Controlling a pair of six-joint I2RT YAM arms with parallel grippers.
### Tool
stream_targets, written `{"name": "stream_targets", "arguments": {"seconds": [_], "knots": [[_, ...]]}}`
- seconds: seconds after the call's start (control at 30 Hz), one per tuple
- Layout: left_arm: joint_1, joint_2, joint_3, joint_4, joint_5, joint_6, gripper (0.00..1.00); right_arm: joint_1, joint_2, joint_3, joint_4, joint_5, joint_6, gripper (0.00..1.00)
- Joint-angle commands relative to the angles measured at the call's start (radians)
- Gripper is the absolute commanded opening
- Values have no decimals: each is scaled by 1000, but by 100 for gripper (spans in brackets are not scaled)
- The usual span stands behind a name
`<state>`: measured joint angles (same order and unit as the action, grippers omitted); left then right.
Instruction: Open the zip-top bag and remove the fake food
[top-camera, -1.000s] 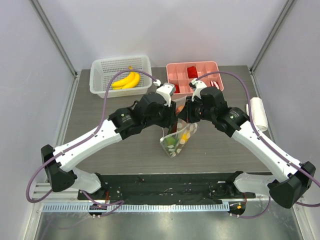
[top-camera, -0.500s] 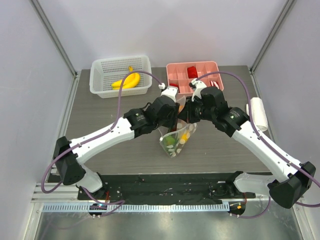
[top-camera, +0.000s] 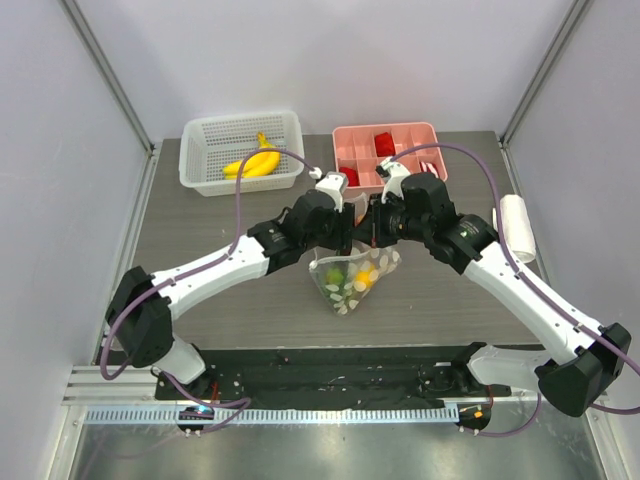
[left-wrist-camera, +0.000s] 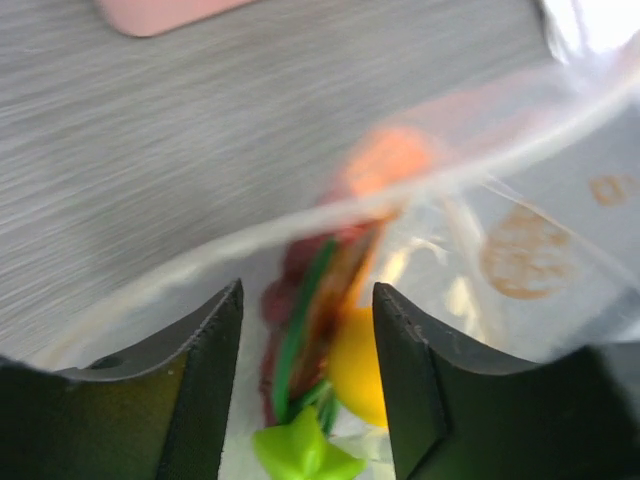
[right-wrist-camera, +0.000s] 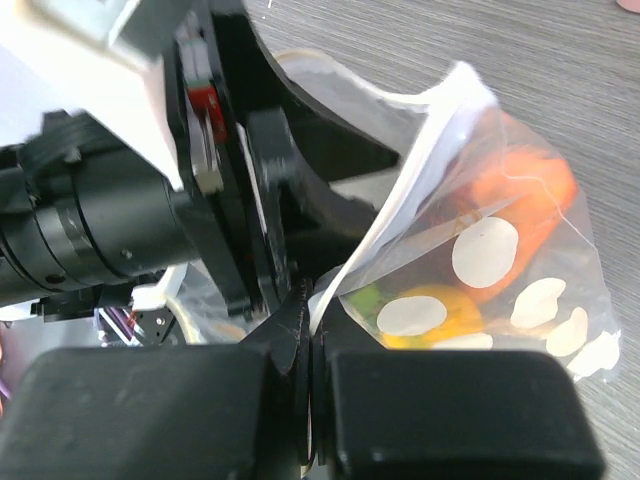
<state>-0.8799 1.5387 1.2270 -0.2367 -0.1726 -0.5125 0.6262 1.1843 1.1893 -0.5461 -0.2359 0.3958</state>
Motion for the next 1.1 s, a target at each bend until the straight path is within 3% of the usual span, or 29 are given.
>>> {"name": "stream_targets", "arguments": {"seconds": [0.0, 0.07, 0.5, 0.6, 0.63, 0.7, 0.87, 1.07], "knots": [[7, -15, -38, 212, 166, 63, 54, 7, -12, 19, 89, -62, 11, 1], [16, -15, -81, 302, 298, 88, 52, 7, -5, 21, 92, -66, 9, 1], [39, 155, -17, 318, 407, 100, 42, 4, -8, 29, 84, -65, 3, 1], [61, 164, -43, 355, 415, 82, 24, 6, -14, 26, 72, -46, -5, 1], [79, 159, -49, 375, 420, 72, 12, 4, -20, 23, 71, -40, -8, 1], [82, 135, -60, 364, 389, 80, 1, 4, -26, 21, 52, -8, -17, 1], [79, -23, -64, 285, 276, 100, 0, 1, -67, -8, 40, 82, -34, 1], [33, -175, -110, 246, 180, 75, 0, 1, -101, -72, 63, 221, 78, 1]]}}
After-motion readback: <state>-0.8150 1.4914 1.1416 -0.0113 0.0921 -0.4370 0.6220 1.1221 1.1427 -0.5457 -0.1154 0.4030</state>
